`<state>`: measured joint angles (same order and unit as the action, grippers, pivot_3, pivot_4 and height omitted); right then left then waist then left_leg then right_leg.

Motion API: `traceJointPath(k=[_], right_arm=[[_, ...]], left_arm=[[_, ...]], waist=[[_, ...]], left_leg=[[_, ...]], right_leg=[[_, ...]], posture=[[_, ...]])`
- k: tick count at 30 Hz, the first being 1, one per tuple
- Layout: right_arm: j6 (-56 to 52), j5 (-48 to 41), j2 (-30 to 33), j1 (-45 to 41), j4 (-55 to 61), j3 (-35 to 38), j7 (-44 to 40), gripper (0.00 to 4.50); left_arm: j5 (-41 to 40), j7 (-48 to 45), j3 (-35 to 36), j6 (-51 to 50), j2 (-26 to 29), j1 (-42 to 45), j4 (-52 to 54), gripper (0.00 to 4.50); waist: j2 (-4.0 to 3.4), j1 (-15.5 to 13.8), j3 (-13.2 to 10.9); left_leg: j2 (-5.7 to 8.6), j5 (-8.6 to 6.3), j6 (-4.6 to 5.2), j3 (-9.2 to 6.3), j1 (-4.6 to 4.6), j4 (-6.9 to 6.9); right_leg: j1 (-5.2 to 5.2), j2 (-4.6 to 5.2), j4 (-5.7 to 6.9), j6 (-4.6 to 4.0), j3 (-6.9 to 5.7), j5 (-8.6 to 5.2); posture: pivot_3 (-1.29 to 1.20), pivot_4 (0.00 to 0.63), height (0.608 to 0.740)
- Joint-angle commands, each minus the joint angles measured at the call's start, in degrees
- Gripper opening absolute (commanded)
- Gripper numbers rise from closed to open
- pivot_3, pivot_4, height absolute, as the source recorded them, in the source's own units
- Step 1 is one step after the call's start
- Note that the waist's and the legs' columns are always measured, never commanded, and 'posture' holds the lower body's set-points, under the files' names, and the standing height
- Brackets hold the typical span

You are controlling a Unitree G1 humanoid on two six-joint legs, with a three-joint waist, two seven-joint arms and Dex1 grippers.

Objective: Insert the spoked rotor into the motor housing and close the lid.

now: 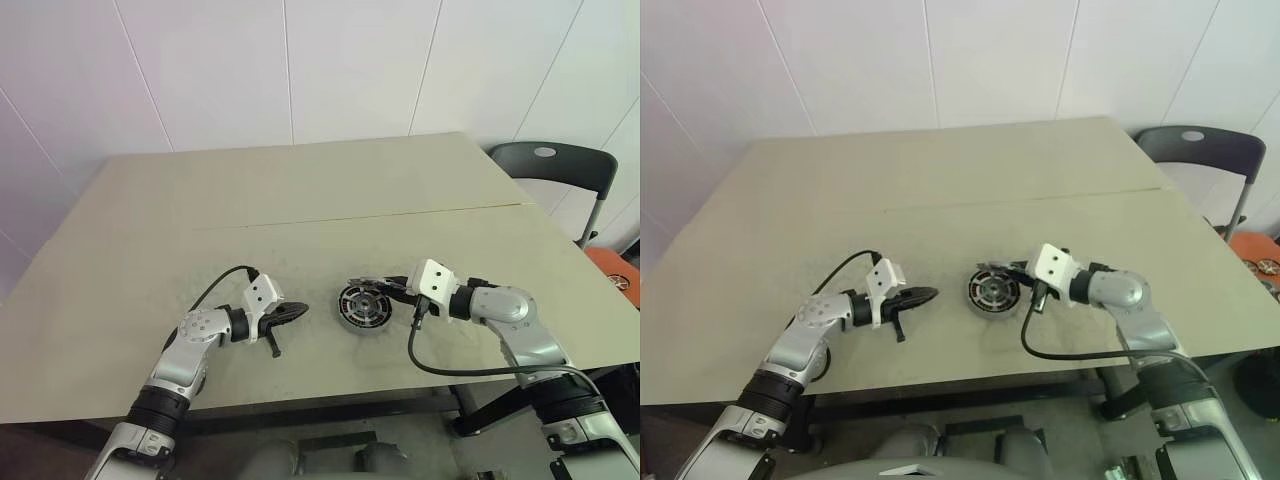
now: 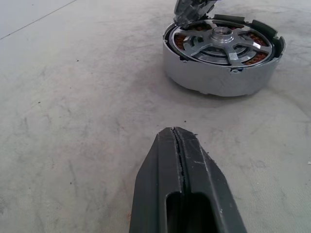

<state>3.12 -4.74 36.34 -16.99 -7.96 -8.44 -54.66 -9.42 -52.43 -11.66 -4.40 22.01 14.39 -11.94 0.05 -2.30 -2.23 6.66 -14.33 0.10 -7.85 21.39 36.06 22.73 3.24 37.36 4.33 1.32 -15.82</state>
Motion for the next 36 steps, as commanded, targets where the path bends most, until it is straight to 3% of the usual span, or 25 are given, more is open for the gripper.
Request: traceJointPath(k=[1, 9, 11, 16, 20, 25, 31, 33, 36], right_arm=[[-2.95, -4.33, 0.01, -0.72, 1.45, 1.00, -3.91, 1.36], [-11.53, -10.31, -0.47, -1.85, 4.15, 2.80, -6.19, 3.97], [-14.43, -12.31, 0.15, -1.60, 5.41, 2.66, -8.13, 3.97], [-32.25, -26.87, 4.93, 0.20, 12.80, 4.54, -18.43, 3.97], [-38.48, -32.91, 5.18, -0.83, 14.05, 7.96, -18.12, 3.97], [-34.71, -24.06, 0.57, -6.31, 7.80, 6.84, -6.19, 3.97], [-27.03, -14.73, 1.34, -4.03, 9.63, -1.14, -7.94, 3.97], [-26.06, -13.78, 1.64, -4.17, 9.37, -2.24, -9.21, 4.49], [-25.10, -12.75, 1.83, -4.54, 8.72, -2.96, -10.39, 4.49]], left_arm=[[0.43, -0.24, 0.18, 1.26, -0.06, 1.64, -0.43, 0.00], [0.72, -0.12, 0.05, 1.47, -0.10, 1.78, -0.94, 0.00], [0.81, -0.07, 0.06, 1.43, -0.02, 1.80, -1.01, 0.00], [1.07, 0.13, 0.03, 1.39, 0.08, 1.87, -1.15, 0.00], [1.12, 0.19, 0.06, 1.27, 0.13, 1.69, -0.95, 0.00], [-1.20, -0.69, 1.02, 0.64, -0.60, 1.77, 0.45, 0.00], [-6.31, -3.20, 2.83, -2.61, -0.60, 1.74, 4.74, 0.00], [-6.26, -3.21, 3.03, -2.94, -0.21, 1.76, 5.15, 0.00], [-6.22, -3.18, 3.26, -3.30, 0.14, 1.79, 5.51, 0.00]], waist=[[0.00, -0.03, -0.01], [0.00, -0.05, 0.00], [0.00, -0.05, 0.00], [0.01, -0.18, -0.01], [0.03, 0.02, -0.01], [0.02, -0.02, -0.01], [0.04, -0.22, 0.00], [0.04, -0.01, 0.00], [0.04, 0.01, -0.01]], left_leg=[[-0.01, 0.00, 0.00, -0.01, 0.00, 0.00], [-0.01, 0.00, 0.00, -0.01, 0.00, 0.03], [-0.01, 0.00, 0.00, -0.01, 0.00, 0.03], [-0.01, -0.01, 0.02, -0.02, 0.03, 0.04], [-0.02, -0.03, 0.05, -0.02, 0.03, 0.07], [-0.12, -0.04, 0.04, 0.06, -0.02, 0.06], [-0.10, -0.07, 0.08, 0.06, 0.11, 0.04], [-0.09, -0.09, 0.08, 0.09, 0.11, 0.05], [-0.11, -0.09, 0.07, 0.09, 0.04, 0.06]], right_leg=[[0.00, 0.00, 0.00, 0.00, -0.01, 0.00], [-0.01, 0.00, 0.01, -0.01, 0.00, 0.00], [-0.01, 0.00, 0.00, -0.01, 0.00, 0.00], [0.00, 0.01, -0.02, -0.01, -0.01, 0.00], [-0.06, 0.02, -0.07, -0.01, -0.01, -0.01], [-0.04, 0.01, -0.06, -0.06, -0.04, 0.04], [0.04, 0.04, -0.20, 0.03, -0.10, 0.11], [0.05, 0.04, -0.19, 0.04, -0.06, 0.12], [0.01, 0.02, -0.16, 0.03, -0.06, 0.12]], posture=[[0.00, 0.000, 0.740], [0.00, 0.000, 0.740], [0.00, 0.000, 0.740], [0.00, 0.000, 0.740], [0.00, 0.000, 0.740], [0.00, 0.000, 0.740], [0.00, 0.000, 0.740], [0.00, 0.000, 0.740], [0.00, 0.000, 0.740]])
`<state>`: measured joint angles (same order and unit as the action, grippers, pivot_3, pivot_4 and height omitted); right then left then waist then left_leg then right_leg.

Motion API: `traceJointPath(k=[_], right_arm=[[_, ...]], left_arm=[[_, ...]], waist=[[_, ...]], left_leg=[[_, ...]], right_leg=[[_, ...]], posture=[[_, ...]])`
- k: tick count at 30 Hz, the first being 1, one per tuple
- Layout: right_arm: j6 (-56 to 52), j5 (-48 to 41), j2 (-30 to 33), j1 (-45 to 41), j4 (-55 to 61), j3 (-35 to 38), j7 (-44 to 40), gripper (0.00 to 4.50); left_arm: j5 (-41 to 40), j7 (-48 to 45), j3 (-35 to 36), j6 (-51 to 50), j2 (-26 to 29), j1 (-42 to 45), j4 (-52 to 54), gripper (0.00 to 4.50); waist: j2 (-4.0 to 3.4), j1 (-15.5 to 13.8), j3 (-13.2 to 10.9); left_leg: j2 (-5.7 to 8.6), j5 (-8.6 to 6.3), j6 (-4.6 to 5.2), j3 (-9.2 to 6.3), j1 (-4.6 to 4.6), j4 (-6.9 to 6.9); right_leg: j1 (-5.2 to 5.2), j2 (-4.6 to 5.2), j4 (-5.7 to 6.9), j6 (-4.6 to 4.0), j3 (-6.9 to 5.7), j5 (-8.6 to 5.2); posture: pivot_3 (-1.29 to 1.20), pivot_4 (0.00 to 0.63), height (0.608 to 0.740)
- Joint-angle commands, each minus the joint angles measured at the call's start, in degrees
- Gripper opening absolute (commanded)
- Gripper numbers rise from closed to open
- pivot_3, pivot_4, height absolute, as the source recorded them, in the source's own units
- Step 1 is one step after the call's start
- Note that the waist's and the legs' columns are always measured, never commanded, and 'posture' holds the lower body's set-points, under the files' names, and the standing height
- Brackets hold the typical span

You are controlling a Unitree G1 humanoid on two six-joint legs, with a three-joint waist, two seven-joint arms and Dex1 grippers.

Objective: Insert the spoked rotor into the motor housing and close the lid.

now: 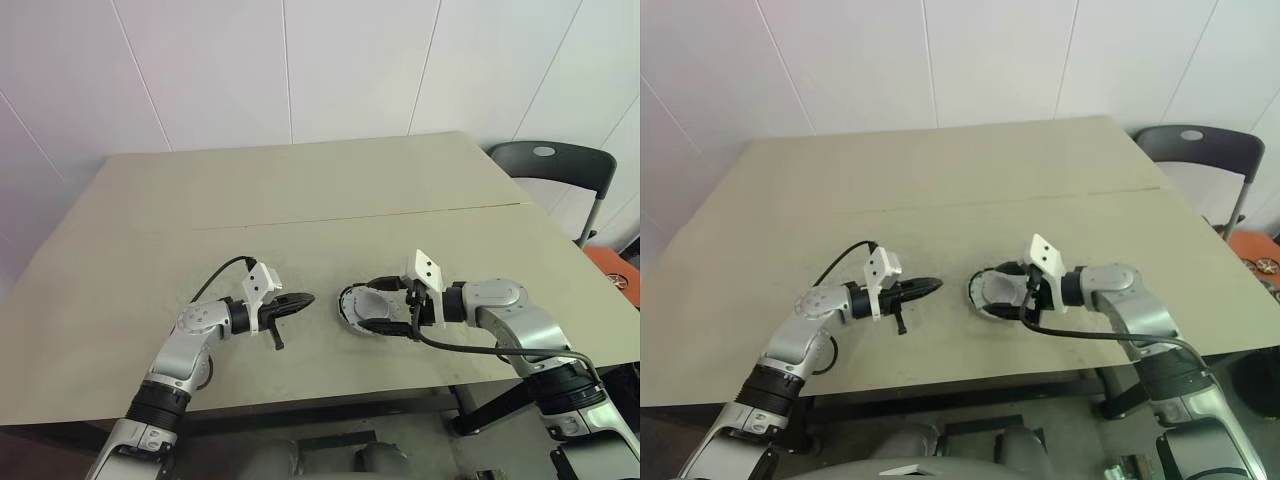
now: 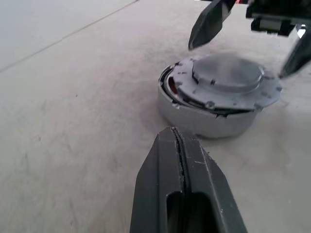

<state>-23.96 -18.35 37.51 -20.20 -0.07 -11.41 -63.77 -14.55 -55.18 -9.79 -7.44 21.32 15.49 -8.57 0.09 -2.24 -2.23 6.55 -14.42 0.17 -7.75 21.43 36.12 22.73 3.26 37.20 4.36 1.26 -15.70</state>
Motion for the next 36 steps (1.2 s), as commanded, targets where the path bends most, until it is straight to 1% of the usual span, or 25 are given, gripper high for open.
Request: traceJointPath(k=[1, 4, 9, 14, 17, 21, 24, 27, 29, 30, 32, 36], right_arm=[[2.21, 1.29, 0.50, -1.61, 0.30, -0.21, -1.38, 4.49], [2.47, 2.41, -0.02, -2.03, -0.92, -0.64, -1.22, 4.49], [-2.80, 0.56, -1.83, -2.39, -0.82, 0.32, 0.22, 4.49], [-4.37, 2.12, -1.59, -2.53, -1.94, -0.52, 1.58, 4.49], [-3.16, 4.06, -1.26, -2.37, -3.22, -1.37, 2.48, 4.49], [2.02, 8.05, -1.09, -1.85, -5.98, -2.77, 3.34, 4.49], [3.23, 8.56, -1.41, -1.62, -6.75, -2.90, 3.13, 4.49], [2.53, 7.30, -1.88, -1.60, -6.24, -2.42, 2.45, 3.87], [1.85, 6.50, -2.06, -1.51, -5.80, -2.15, 1.74, 3.25], [1.06, 5.67, -2.24, -1.46, -5.36, -1.80, 1.24, 3.09], [-3.33, 1.54, -2.95, -1.58, -3.49, -0.02, 0.02, 3.09], [-6.96, -1.88, -4.05, -2.45, -2.38, 2.12, 0.23, 3.09]], left_arm=[[-1.45, -0.62, 1.49, -0.49, 0.82, 0.67, 2.48, 0.00], [-2.33, -0.94, 1.53, -1.16, 0.82, 0.55, 3.60, 0.00], [-3.30, -1.37, 1.42, -1.99, 0.88, 0.38, 4.74, 0.00], [-3.46, -1.50, 1.36, -2.16, 1.04, 0.52, 4.86, 0.00], [-3.39, -1.47, 1.27, -2.12, 1.04, 0.55, 4.87, 0.00], [-3.34, -1.42, 1.20, -2.13, 1.05, 0.69, 4.85, 0.00], [-3.33, -1.42, 1.24, -2.12, 1.10, 0.75, 4.85, 0.00], [-3.27, -1.37, 1.25, -2.14, 1.17, 0.79, 4.86, 0.00], [-3.26, -1.36, 1.22, -2.19, 1.19, 0.83, 4.85, 0.00], [-3.25, -1.35, 1.22, -2.21, 1.19, 0.85, 4.84, 0.00], [-3.09, -1.23, 1.21, -2.12, 1.27, 0.73, 4.82, 0.00], [-2.96, -1.04, 1.22, -2.17, 1.35, 0.70, 4.80, 0.00]], waist=[[0.00, -0.07, 0.00], [0.00, -0.07, 0.00], [0.01, -0.09, 0.00], [0.00, -0.10, 0.00], [0.01, -0.10, 0.00], [0.01, -0.09, 0.02], [0.01, -0.09, 0.02], [0.01, -0.09, 0.02], [0.01, -0.08, 0.02], [0.01, -0.07, 0.02], [0.01, -0.09, 0.02], [0.01, -0.09, 0.02]], left_leg=[[-0.01, 0.00, 0.00, 0.00, -0.02, 0.01], [-0.01, 0.00, -0.01, 0.00, -0.04, 0.03], [-0.01, 0.00, -0.01, -0.01, -0.02, 0.00], [-0.01, 0.00, -0.01, 0.00, -0.04, 0.03], [0.00, 0.00, -0.01, 0.00, -0.05, 0.05], [-0.01, 0.00, -0.01, 0.00, -0.06, 0.02], [-0.01, 0.00, -0.01, 0.00, -0.10, 0.04], [-0.01, 0.00, -0.01, 0.00, -0.17, 0.06], [-0.01, 0.00, -0.01, -0.01, -0.18, 0.09], [-0.01, 0.00, -0.01, 0.00, -0.19, 0.10], [-0.01, 0.00, -0.01, 0.00, -0.18, 0.10], [-0.01, 0.00, -0.01, -0.01, -0.08, 0.02]], right_leg=[[-0.01, -0.01, 0.02, 0.00, -0.01, 0.00], [-0.04, -0.02, 0.02, -0.01, -0.01, 0.00], [-0.02, -0.01, 0.00, -0.01, 0.00, 0.00], [-0.04, -0.01, 0.02, -0.02, 0.00, 0.01], [-0.07, -0.01, 0.01, -0.02, 0.00, 0.00], [-0.06, -0.01, 0.01, -0.02, -0.01, 0.01], [-0.11, -0.02, 0.01, -0.02, -0.01, 0.01], [-0.20, -0.02, 0.01, -0.03, -0.01, 0.00], [-0.22, -0.02, 0.02, -0.03, -0.01, 0.00], [-0.23, -0.02, 0.02, -0.04, -0.01, 0.01], [-0.22, -0.02, 0.01, -0.04, 0.00, 0.01], [-0.08, -0.02, 0.00, -0.02, 0.00, 0.03]], posture=[[0.00, 0.000, 0.740], [0.00, 0.000, 0.740], [0.00, 0.000, 0.740], [0.00, 0.000, 0.740], [0.00, 0.000, 0.740], [0.00, 0.000, 0.740], [0.00, 0.000, 0.740], [0.00, 0.000, 0.740], [0.00, 0.000, 0.740], [0.00, 0.000, 0.740], [0.00, 0.000, 0.740], [0.00, 0.000, 0.740]])
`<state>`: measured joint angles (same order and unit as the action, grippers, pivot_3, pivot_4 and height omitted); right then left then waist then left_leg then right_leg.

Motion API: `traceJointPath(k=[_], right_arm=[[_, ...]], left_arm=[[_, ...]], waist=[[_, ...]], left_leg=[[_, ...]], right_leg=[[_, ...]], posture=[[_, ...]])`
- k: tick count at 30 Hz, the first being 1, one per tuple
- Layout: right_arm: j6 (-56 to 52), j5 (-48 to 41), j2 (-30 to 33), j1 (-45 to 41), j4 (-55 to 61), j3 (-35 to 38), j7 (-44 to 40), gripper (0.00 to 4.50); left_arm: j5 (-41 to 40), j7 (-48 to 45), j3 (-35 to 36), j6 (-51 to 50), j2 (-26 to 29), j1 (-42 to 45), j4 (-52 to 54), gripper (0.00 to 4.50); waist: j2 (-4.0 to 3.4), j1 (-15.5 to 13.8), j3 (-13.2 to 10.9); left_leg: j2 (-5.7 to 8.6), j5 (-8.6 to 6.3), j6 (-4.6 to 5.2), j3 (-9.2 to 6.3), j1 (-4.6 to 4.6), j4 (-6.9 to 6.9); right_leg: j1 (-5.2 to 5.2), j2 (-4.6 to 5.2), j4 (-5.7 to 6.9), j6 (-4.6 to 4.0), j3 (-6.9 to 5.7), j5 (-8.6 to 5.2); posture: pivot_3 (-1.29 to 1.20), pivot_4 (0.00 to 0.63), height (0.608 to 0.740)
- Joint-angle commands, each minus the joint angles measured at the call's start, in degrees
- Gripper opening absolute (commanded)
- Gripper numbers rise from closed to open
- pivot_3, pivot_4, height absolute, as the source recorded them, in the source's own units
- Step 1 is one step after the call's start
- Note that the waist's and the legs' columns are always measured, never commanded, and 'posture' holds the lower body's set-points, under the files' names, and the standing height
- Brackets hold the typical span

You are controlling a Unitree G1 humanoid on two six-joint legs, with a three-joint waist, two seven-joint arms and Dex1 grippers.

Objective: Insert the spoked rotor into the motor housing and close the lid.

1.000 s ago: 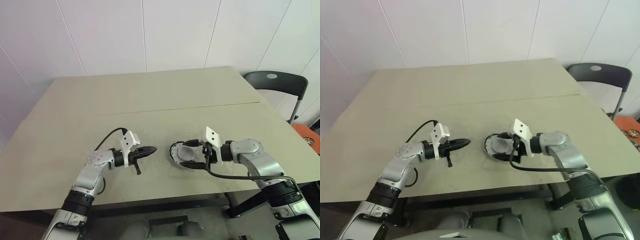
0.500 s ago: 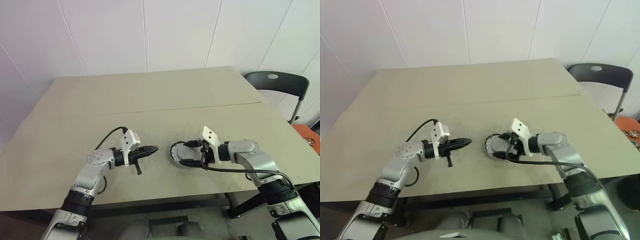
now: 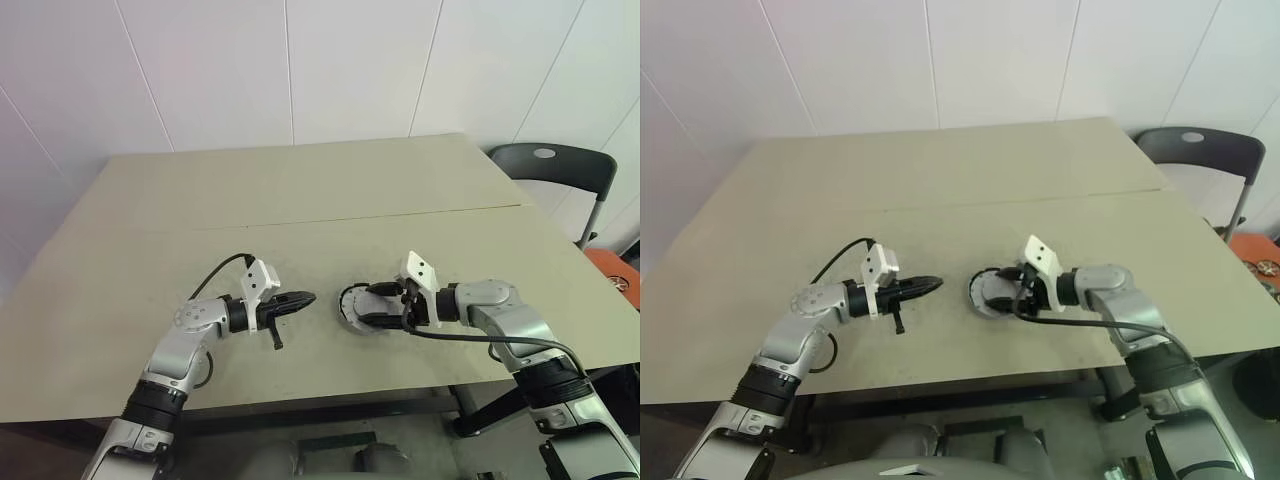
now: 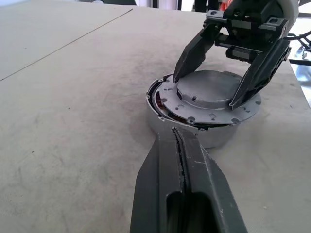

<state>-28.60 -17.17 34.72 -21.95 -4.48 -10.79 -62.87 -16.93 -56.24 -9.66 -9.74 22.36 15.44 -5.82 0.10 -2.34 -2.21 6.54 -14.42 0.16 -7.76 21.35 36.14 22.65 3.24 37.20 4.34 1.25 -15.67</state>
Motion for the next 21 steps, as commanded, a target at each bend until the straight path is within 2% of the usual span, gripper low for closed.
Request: traceJointPath(k=[1, 6, 12, 21], right_arm=[[-2.52, -3.27, -1.57, -0.97, 2.14, 1.92, -0.17, 3.09], [-3.10, -3.94, -2.92, -2.10, 2.08, 3.45, 1.30, 3.09], [1.68, 0.36, -4.37, -2.23, 1.06, 2.12, 4.97, 3.09], [2.95, 2.84, -3.28, -1.53, 0.78, -0.27, 3.34, 3.09]], left_arm=[[-0.58, 0.05, 1.08, 0.13, 0.35, 0.65, 2.12, 0.00], [-0.45, 0.12, 1.01, 0.13, 0.43, 0.61, 1.98, 0.00], [-0.51, 0.50, 1.05, -0.05, 0.27, 0.44, 1.99, 0.00], [-0.48, 0.35, 1.05, -0.22, 0.83, 0.17, 2.45, 0.00]], waist=[[0.00, 0.01, 0.00], [-0.01, 0.11, -0.01], [-0.01, 0.07, -0.01], [-0.01, 0.06, -0.01]], left_leg=[[0.00, 0.00, 0.00, 0.00, 0.03, -0.03], [-0.01, 0.00, -0.01, 0.01, 0.06, -0.05], [0.00, 0.00, 0.00, 0.01, 0.05, -0.02], [0.00, 0.00, -0.01, 0.01, 0.05, -0.02]], right_leg=[[0.05, 0.00, 0.00, 0.00, 0.00, 0.00], [0.10, 0.00, 0.01, 0.00, 0.02, 0.00], [0.08, 0.00, 0.01, 0.00, 0.02, 0.00], [0.08, 0.00, 0.02, 0.00, 0.02, 0.01]], posture=[[0.00, 0.000, 0.740], [0.00, 0.000, 0.740], [0.00, 0.000, 0.740], [0.00, 0.000, 0.740]])
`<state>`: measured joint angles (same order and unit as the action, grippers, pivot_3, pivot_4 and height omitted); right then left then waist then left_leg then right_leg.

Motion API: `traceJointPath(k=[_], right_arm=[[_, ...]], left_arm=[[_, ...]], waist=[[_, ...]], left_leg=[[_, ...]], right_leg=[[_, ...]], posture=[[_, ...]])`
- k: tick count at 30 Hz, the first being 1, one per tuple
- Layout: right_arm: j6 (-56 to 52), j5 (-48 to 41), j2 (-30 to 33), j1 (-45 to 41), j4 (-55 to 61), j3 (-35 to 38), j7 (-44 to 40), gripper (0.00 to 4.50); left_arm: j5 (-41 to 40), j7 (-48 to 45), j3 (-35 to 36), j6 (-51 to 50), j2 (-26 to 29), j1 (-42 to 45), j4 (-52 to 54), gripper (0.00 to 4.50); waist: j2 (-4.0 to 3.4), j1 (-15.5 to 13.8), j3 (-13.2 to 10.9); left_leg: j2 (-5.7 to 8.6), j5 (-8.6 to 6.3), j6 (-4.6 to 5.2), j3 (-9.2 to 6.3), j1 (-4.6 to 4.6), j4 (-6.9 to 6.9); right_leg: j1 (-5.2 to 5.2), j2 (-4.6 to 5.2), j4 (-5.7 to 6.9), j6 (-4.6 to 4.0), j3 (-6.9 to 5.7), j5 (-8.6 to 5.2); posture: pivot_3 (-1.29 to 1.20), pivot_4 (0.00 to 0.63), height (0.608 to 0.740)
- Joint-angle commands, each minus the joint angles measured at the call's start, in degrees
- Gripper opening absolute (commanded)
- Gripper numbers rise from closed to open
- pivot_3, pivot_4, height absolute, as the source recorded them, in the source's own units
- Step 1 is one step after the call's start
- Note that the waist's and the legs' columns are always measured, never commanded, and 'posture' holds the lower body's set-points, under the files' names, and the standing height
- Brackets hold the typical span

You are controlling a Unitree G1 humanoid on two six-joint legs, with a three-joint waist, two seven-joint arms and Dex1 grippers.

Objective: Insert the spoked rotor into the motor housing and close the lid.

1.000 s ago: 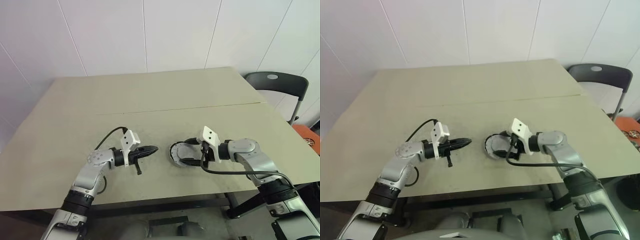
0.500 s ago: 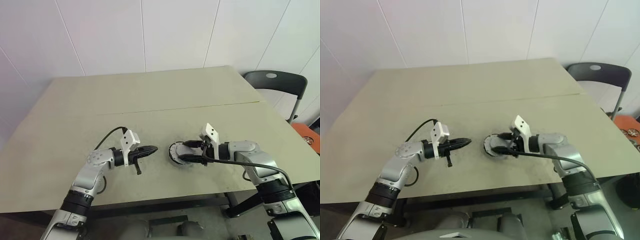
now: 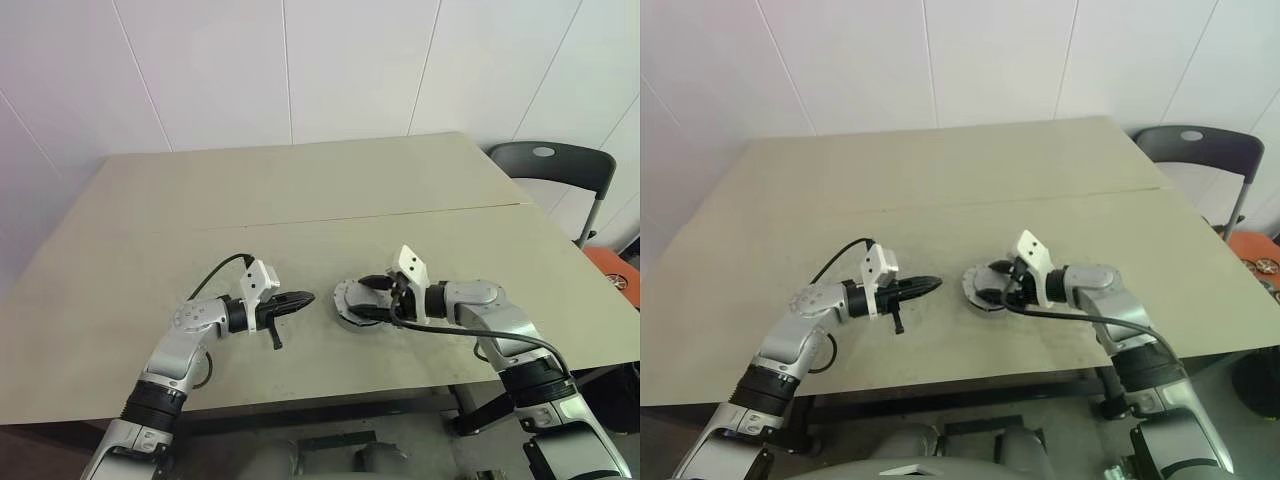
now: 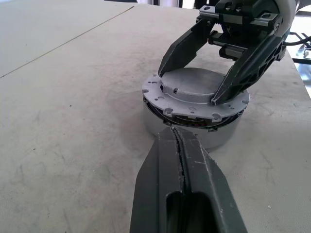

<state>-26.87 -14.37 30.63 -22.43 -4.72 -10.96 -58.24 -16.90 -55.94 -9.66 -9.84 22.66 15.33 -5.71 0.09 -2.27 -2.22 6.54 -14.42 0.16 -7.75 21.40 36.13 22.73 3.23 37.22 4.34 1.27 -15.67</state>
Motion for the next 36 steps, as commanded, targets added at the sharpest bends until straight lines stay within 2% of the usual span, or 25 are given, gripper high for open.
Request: traceJointPath(k=[1, 18, 28, 36], right_arm=[[1.31, 0.23, 0.90, -1.03, 0.90, -0.10, -1.40, 3.09], [5.71, 5.62, 0.09, -0.41, -2.10, -1.71, 1.93, 3.09], [-0.83, 4.09, 2.92, 0.93, -0.16, -4.22, -3.24, 3.09], [0.16, 5.89, 2.03, 0.28, -2.24, -3.80, -0.19, 3.09]], left_arm=[[-0.52, 0.01, 1.03, -0.16, 0.55, 0.28, 2.35, 0.00], [-0.26, 0.12, 0.87, -0.33, 0.62, 0.30, 2.42, 0.00], [-0.09, 0.03, 0.95, -0.22, 0.84, 0.44, 2.05, 0.00], [0.11, 0.11, 0.74, -0.08, 0.71, 0.50, 1.99, 0.00]], waist=[[0.00, -0.01, 0.00], [0.00, 0.00, 0.01], [0.02, -0.26, 0.05], [0.03, -0.28, 0.06]], left_leg=[[0.00, 0.00, 0.00, 0.00, 0.00, 0.00], [-0.01, 0.01, -0.01, 0.00, -0.10, 0.06], [0.00, 0.01, -0.01, -0.01, -0.16, 0.08], [0.01, -0.01, 0.02, -0.01, -0.13, 0.03]], right_leg=[[0.00, 0.00, 0.00, 0.00, 0.00, 0.00], [-0.11, -0.02, 0.03, -0.03, 0.00, 0.01], [-0.22, -0.01, 0.00, -0.03, -0.01, 0.01], [-0.22, 0.00, -0.12, -0.03, -0.02, 0.01]], posture=[[0.00, 0.000, 0.740], [0.00, 0.000, 0.740], [0.00, 0.000, 0.740], [0.00, 0.000, 0.740]])
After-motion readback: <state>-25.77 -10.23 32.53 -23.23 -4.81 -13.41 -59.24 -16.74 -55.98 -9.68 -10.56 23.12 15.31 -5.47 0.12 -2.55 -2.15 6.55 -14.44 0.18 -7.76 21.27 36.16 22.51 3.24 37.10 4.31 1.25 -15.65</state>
